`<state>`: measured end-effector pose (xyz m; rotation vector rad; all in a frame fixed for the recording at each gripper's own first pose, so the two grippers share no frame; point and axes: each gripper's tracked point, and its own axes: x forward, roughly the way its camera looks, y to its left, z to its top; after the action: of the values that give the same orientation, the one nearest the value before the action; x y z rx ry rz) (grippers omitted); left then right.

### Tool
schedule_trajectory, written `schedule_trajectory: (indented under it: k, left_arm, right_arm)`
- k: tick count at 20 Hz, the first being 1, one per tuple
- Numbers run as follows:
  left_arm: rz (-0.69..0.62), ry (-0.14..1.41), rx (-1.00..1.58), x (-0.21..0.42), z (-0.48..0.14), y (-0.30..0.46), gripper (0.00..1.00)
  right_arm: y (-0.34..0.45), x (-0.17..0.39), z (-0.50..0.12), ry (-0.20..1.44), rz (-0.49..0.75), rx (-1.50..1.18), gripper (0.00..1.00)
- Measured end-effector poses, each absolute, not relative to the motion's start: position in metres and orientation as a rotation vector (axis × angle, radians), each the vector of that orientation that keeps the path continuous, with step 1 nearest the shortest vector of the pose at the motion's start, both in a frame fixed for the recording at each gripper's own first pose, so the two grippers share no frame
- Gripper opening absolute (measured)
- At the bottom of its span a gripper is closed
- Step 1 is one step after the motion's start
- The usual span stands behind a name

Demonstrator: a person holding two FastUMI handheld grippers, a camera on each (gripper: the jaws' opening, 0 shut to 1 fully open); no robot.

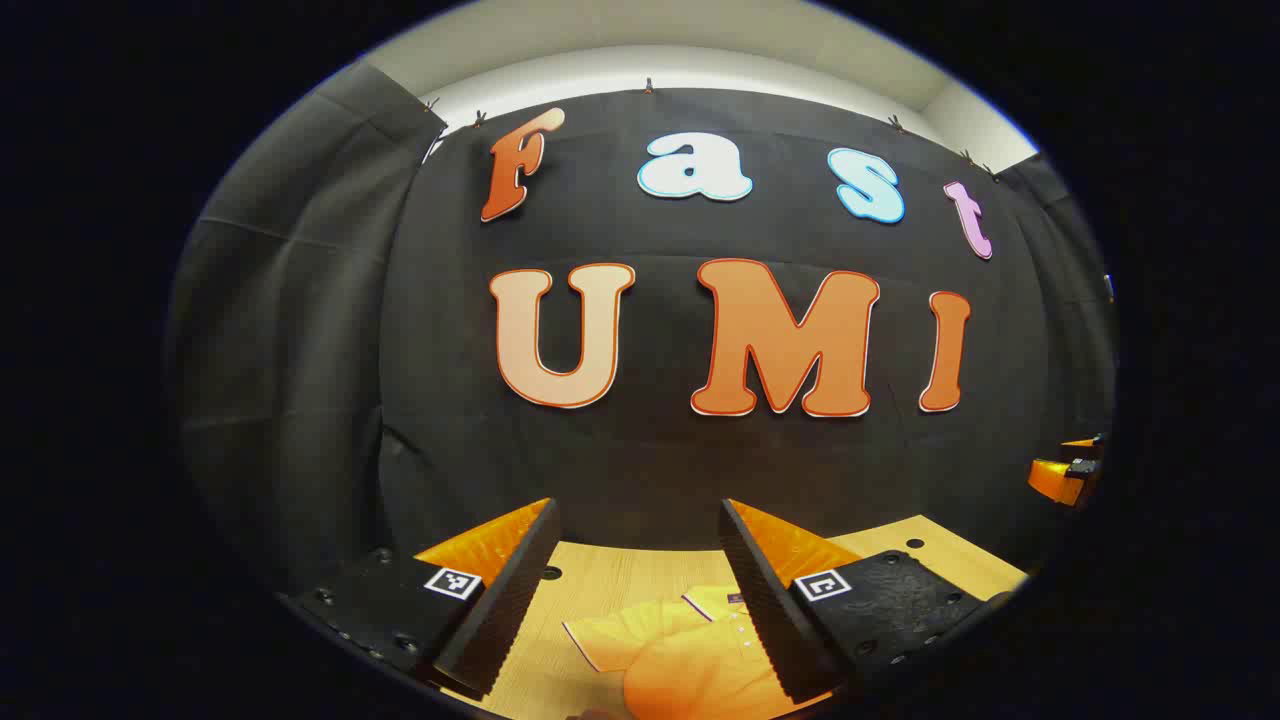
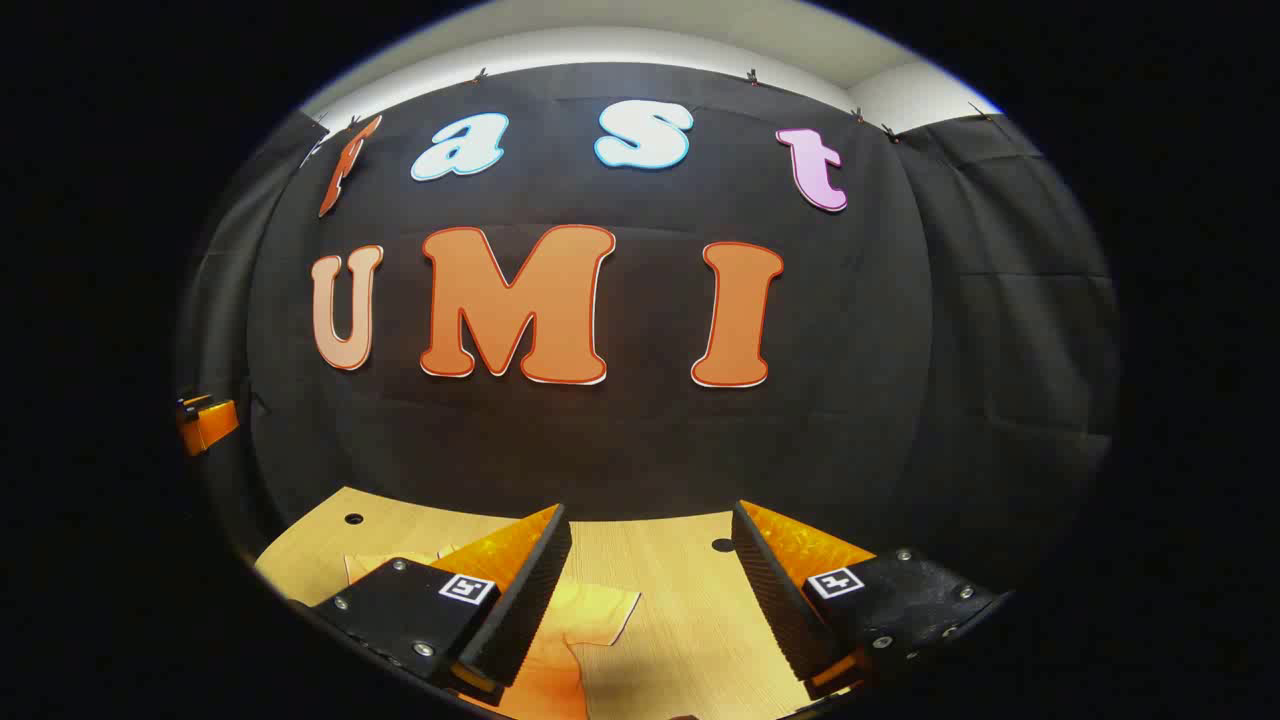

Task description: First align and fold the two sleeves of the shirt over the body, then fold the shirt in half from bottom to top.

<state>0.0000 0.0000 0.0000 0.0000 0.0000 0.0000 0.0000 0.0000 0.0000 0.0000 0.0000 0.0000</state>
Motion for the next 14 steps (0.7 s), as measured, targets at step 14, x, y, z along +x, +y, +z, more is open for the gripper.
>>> schedule_trajectory:
  k: [14]
  left_arm:
    - [0.018,0.014,0.009,0.016,-0.008,0.004,0.98]
  right_arm:
    - [0.004,0.011,-0.005,0.009,0.003,0.002,0.98]
